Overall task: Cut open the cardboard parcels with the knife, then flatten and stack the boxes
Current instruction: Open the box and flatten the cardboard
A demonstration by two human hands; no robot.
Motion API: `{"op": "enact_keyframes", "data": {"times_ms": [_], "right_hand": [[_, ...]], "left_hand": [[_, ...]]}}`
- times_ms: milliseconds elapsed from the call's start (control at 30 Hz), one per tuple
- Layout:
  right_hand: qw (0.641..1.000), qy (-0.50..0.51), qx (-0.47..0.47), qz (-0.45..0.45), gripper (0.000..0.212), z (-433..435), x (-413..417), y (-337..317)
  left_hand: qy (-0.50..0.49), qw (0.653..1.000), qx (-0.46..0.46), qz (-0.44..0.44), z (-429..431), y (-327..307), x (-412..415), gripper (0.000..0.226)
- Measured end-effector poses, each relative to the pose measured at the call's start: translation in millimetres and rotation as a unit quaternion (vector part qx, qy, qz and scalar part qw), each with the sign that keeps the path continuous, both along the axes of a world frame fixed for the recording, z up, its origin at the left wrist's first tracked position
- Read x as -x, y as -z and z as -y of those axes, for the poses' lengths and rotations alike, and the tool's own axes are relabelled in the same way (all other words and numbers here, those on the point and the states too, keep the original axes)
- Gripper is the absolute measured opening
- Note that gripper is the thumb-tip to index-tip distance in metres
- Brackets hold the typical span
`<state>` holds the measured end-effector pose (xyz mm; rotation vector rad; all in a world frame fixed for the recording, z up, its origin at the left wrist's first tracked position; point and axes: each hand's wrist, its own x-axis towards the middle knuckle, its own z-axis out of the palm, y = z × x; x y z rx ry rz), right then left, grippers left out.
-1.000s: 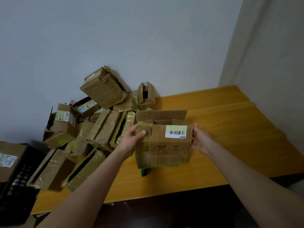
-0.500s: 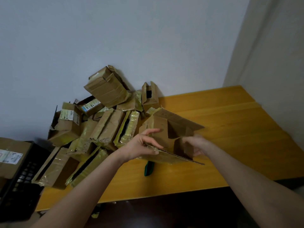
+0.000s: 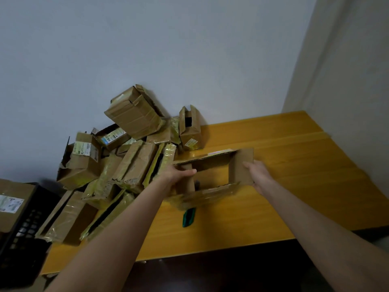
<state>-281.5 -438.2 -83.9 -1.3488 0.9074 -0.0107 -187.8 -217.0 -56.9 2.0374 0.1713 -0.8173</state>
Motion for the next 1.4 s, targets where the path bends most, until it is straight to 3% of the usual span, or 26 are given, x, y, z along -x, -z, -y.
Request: {"op": "enact_keyframes", "data": {"times_ms": [133, 200, 233, 300, 433, 567, 633, 700, 767, 867, 933, 1033, 1133, 1200, 1233, 1300, 1367, 1400], "right_hand": [[0.998, -0.003, -0.028, 0.053, 0.034, 1, 7, -8], [0.997, 0.003, -0.047, 0.059, 0.034, 2, 11, -9], [0.996, 0.009, -0.056, 0.063, 0.033, 3, 12, -9], [0.993, 0.040, -0.079, 0.076, 0.032, 8, 15, -9], [0.971, 0.143, -0.161, 0.101, 0.035, 23, 19, -4], [0.945, 0.150, -0.264, 0.118, 0.045, 31, 19, -6], [0.946, 0.099, -0.288, 0.115, 0.065, 39, 20, -9], [0.947, 0.076, -0.296, 0.102, 0.075, 45, 22, -13], [0.951, 0.108, -0.279, 0.076, 0.053, 48, 21, -18], [0.945, 0.192, -0.254, 0.074, 0.006, 46, 13, -17], [0.933, 0.211, -0.275, 0.101, 0.007, 42, 11, -14], [0.917, 0.229, -0.298, 0.131, 0.009, 35, 14, -11], [0.902, 0.253, -0.315, 0.148, 0.008, 33, 20, -4], [0.916, 0.247, -0.292, 0.120, 0.019, 34, 21, 4], [0.941, 0.224, -0.241, 0.076, 0.031, 36, 22, 10], [0.986, 0.134, -0.047, -0.085, 0.056, 37, 23, 25], [0.960, 0.027, 0.161, -0.227, 0.076, 34, 27, 39], [0.941, -0.019, 0.233, -0.246, 0.077, 30, 28, 44]], "left_hand": [[0.035, 0.988, -0.138, 0.065, 7, 30, -1, 0.088], [0.029, 0.980, -0.169, 0.101, 7, 42, -5, 0.076], [0.028, 0.980, -0.163, 0.112, 9, 42, -5, 0.065], [0.014, 0.992, -0.069, 0.107, 12, 33, -2, 0.047], [0.030, 0.992, 0.102, 0.068, 1, 7, 0, 0.034], [0.105, 0.985, 0.118, 0.063, -12, -10, 1, 0.022], [0.159, 0.975, 0.093, 0.124, -14, -11, -3, 0.017], [0.269, 0.939, 0.026, 0.212, -14, -11, -6, 0.023], [0.360, 0.895, -0.028, 0.262, -10, -8, -5, 0.035], [0.414, 0.875, -0.033, 0.250, -6, 1, 1, 0.046], [0.357, 0.908, -0.003, 0.219, -5, 12, 6, 0.053], [0.086, 0.984, 0.008, 0.159, -3, 24, 8, 0.072], [-0.104, 0.994, -0.001, 0.039, 0, 31, 5, 0.077], [-0.170, 0.984, 0.053, -0.016, 2, 34, 2, 0.063], [-0.183, 0.981, 0.066, -0.011, 3, 35, 0, 0.059], [-0.186, 0.980, 0.072, 0.029, 5, 41, -2, 0.057], [-0.171, 0.981, 0.059, 0.068, 12, 47, 2, 0.055], [-0.159, 0.983, 0.051, 0.079, 17, 51, 6, 0.054]]}}
